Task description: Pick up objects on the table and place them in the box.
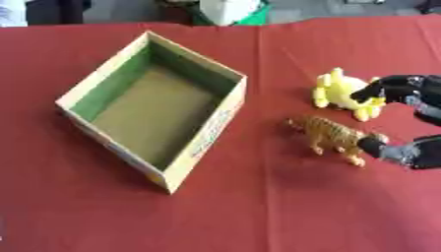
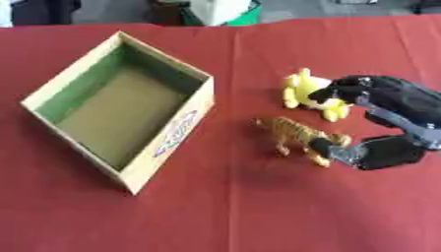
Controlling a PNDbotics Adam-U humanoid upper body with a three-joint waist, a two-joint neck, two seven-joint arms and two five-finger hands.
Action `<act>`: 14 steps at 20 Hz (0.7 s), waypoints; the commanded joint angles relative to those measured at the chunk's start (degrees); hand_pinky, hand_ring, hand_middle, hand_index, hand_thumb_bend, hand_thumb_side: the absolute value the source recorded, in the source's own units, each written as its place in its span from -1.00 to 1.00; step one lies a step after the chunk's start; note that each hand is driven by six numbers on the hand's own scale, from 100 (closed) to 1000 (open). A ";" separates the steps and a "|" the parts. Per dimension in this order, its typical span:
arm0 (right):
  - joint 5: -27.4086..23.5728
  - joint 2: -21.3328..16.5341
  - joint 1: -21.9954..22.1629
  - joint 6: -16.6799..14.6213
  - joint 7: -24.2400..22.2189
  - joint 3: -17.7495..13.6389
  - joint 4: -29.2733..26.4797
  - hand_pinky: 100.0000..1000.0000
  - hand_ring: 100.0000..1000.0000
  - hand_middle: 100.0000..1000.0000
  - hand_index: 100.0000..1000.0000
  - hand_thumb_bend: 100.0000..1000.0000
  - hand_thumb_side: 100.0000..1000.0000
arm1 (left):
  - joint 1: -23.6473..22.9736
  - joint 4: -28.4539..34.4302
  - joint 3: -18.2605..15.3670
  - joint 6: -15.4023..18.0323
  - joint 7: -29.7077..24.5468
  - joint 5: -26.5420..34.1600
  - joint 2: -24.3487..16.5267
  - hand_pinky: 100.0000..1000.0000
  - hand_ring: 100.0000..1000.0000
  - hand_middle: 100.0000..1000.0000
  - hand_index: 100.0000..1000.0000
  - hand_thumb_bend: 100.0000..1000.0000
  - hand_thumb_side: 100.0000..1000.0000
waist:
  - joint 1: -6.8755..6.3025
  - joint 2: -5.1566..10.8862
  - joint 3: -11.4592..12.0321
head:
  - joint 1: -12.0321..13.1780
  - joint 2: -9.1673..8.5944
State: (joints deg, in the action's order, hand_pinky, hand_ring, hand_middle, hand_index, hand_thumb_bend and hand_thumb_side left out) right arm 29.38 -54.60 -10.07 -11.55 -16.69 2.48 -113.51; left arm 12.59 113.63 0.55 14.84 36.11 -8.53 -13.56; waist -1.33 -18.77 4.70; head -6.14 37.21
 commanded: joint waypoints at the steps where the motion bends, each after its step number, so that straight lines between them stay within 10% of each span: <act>1: 0.04 -1.51 -0.46 0.01 -0.15 -0.77 -1.08 0.21 0.66 0.40 0.77 -0.46 0.73 | 0.57 0.96 0.02 0.09 0.00 0.09 -0.53 0.51 0.19 0.31 0.57 -1.00 0.90 | 0.15 0.84 -0.01 | -0.05 -0.21; 14: 2.38 -2.25 -2.20 1.37 -0.85 0.52 -1.08 0.22 0.73 0.44 0.76 -0.20 0.81 | 0.57 0.96 0.15 0.06 -0.15 0.10 -0.40 0.51 0.19 0.32 0.57 -1.00 0.90 | 0.60 0.61 0.41 | -0.35 -0.75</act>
State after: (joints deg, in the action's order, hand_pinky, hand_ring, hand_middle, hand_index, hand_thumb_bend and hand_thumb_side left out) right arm 31.03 -54.70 -11.67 -10.51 -17.45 3.27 -113.51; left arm 12.61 113.63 0.58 14.84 36.07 -8.53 -13.55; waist -0.92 -19.06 5.07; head -6.29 37.17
